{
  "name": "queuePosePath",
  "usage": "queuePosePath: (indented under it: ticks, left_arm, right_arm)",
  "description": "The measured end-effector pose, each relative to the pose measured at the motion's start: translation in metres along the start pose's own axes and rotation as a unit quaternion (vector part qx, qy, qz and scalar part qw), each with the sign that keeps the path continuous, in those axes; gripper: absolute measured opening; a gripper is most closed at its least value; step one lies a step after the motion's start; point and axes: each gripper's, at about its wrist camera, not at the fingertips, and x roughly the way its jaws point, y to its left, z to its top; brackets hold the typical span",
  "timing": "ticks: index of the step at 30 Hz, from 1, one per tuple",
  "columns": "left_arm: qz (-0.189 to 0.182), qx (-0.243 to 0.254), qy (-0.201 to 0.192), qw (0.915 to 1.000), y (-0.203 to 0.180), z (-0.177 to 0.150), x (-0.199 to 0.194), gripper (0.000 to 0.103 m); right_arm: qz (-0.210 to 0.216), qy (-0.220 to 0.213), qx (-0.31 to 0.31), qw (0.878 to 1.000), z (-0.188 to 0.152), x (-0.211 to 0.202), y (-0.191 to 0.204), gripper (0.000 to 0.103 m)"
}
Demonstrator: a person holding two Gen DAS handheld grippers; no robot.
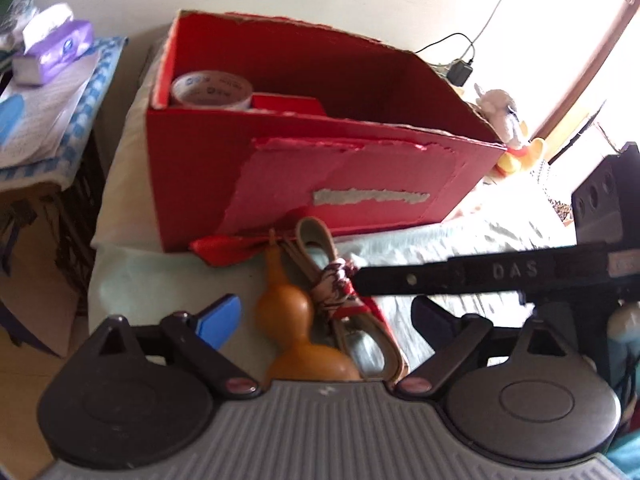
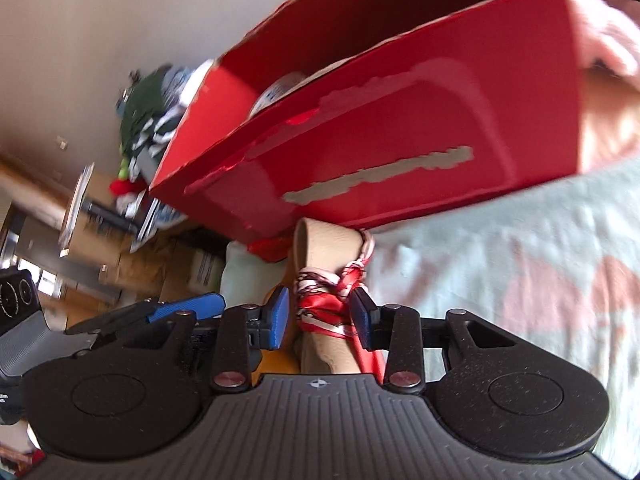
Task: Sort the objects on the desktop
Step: 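Close the right tool on the ribbon-tied beige sandals and lift them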
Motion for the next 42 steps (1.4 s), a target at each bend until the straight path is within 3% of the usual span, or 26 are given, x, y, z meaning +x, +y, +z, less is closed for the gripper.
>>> queuePosePath:
  ticks: [2,5,10,21,26,35,42]
  left_arm:
    - [-0.008,-0.014,0.0,0.9999,0.002,-0.002,-0.004,0.092]
    - [0.013,-0.009,-0.004,0.9999,-0.003,-0.004,-0.008,0.092]
    - [0.002,-0.016,-0.001,0.9999,-0.011,0.0,-0.004,0.092]
    - [-0.041,0.052,0.033,0.9973,-0.049,0.008,0.028,0.091]
    - [-0.046,0.052,0.075,0.9947,-0.052,0.006,0.056,0.091]
    - [-0.045,0.049,0.097,0.993,-0.051,-0.002,0.076,0.092]
    - [-0.03,0.056,0.101,0.9929,-0.052,-0.004,0.083,0.084]
  right_arm:
    - [0.007,0.009,-0.005,1.0,0.004,0.005,0.0,0.042]
    - [0.005,0.027,-0.013,1.0,0.009,0.014,-0.001,0.043]
    - [-0.002,0.05,-0.018,0.999,0.008,0.018,-0.011,0.047]
    - [0.0,0.008,0.028,1.0,-0.002,-0.01,-0.041,0.046]
    - [-0.018,-0.011,0.052,0.998,-0.009,-0.018,-0.051,0.047]
    - [0.074,-0.001,0.134,0.988,-0.018,-0.018,-0.072,0.046]
    - [0.065,0.031,0.093,0.993,-0.014,0.004,-0.054,0.046]
